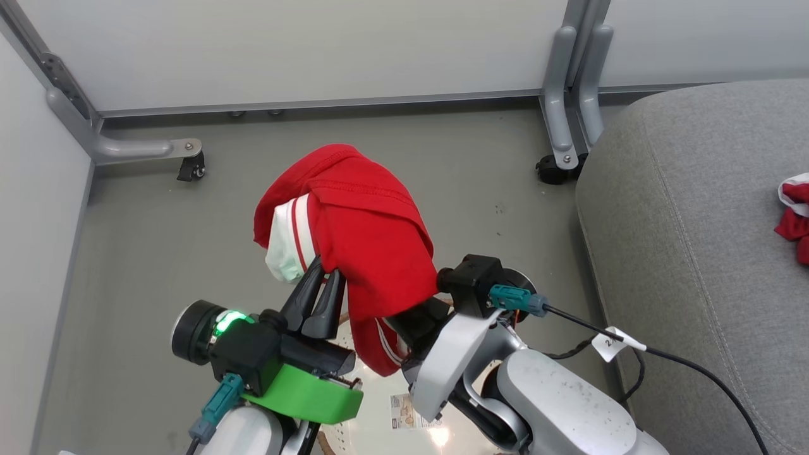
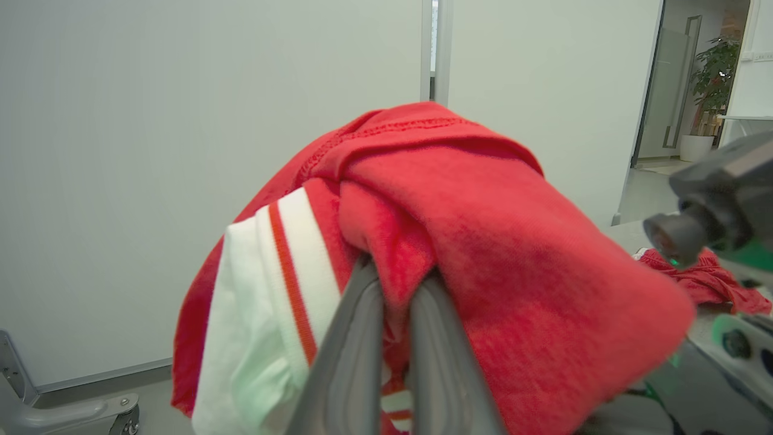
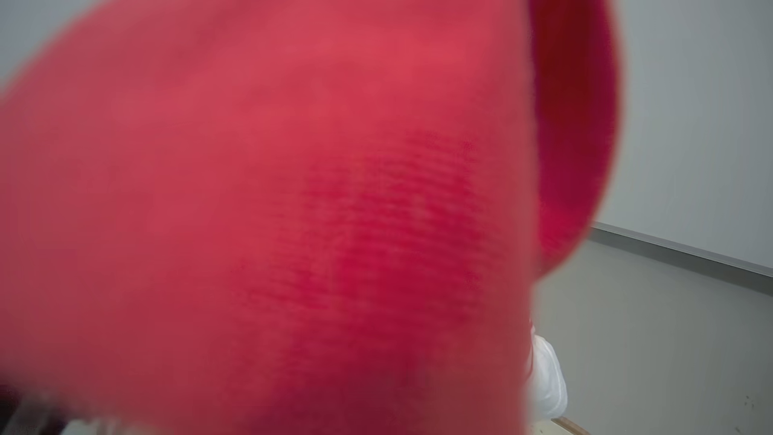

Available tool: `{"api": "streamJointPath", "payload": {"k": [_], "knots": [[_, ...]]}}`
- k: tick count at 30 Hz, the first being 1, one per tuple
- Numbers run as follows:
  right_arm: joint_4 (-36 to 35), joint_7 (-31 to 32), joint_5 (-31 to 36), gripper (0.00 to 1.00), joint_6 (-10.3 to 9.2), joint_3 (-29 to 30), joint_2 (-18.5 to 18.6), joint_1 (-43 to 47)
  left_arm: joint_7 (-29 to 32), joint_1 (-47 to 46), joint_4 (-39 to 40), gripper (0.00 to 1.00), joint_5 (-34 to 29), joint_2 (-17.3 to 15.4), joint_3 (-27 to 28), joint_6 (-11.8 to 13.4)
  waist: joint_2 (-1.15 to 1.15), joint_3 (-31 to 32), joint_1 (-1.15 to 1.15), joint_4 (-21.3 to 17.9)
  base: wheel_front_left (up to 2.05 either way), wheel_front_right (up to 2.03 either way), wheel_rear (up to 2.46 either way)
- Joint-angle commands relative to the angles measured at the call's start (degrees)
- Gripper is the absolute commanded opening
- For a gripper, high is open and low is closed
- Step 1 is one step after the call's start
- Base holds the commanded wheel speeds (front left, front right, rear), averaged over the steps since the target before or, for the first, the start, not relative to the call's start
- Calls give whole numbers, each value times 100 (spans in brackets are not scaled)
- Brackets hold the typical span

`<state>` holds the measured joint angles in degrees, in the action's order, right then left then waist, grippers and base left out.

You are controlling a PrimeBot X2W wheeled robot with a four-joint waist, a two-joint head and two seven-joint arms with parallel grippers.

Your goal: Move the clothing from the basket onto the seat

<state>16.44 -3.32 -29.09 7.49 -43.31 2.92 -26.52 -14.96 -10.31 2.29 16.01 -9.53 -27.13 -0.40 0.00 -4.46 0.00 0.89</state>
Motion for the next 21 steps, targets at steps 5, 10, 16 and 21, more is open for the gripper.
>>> {"api": "streamJointPath", "payload": {"k": [5,10,16,21], "knots": [[22,-110,1,0,0,45,1,-109,17,-10,-48,100,16,-9,32,94,0,4,0,23,0,0,0],[64,-176,76,0,0,147,4,-125,83,43,2,100,-44,-127,30,146,0,10,0,82,0,0,0],[126,-207,132,0,0,310,65,-155,350,335,170,100,-120,-434,-30,145,0,4,0,198,0,0,0],[202,-230,173,0,0,482,113,-49,587,645,333,100,-43,-638,-157,63,0,33,0,327,0,0,0]]}}
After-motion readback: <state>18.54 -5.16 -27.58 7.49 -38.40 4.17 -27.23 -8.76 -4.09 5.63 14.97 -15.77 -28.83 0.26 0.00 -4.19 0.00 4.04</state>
